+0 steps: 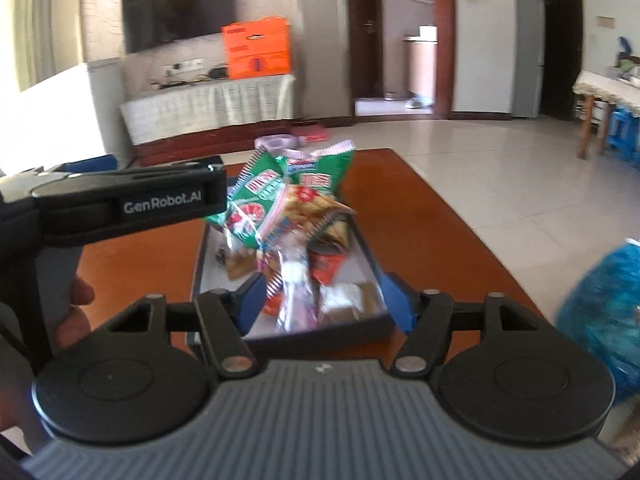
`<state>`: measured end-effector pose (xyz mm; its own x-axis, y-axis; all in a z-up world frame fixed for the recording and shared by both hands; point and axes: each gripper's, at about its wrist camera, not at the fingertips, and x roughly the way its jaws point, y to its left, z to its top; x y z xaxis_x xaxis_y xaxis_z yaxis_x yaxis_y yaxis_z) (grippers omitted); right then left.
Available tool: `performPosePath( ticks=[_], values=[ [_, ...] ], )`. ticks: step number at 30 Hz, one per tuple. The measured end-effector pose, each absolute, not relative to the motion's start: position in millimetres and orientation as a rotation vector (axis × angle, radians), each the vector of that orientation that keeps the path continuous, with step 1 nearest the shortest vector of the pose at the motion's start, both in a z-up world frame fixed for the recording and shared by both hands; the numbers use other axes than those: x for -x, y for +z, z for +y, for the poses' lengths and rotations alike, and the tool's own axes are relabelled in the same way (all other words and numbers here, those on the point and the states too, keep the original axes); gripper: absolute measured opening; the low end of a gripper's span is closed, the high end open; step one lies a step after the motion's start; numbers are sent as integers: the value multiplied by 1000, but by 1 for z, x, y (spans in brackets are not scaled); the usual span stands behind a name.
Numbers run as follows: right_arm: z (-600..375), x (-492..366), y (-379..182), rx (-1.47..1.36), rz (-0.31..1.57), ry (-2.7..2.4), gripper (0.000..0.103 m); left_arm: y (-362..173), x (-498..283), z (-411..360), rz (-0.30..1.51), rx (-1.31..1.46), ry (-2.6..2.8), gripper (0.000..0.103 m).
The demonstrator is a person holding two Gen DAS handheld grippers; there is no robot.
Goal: Organize snacks
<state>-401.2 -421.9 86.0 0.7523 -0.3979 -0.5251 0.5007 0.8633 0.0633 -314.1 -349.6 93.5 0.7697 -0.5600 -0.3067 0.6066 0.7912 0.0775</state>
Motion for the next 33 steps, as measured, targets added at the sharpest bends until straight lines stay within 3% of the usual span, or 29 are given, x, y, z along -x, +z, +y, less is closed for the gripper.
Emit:
performPosePath(
  ticks=[18, 33],
  values=[
    [-396, 486, 72, -193, 595, -531, 75, 100, 428, -304, 385, -180, -699, 102],
    [-392, 479, 65, -173, 651, -537, 75, 90, 424, -292, 423, -145, -647, 102]
  ],
)
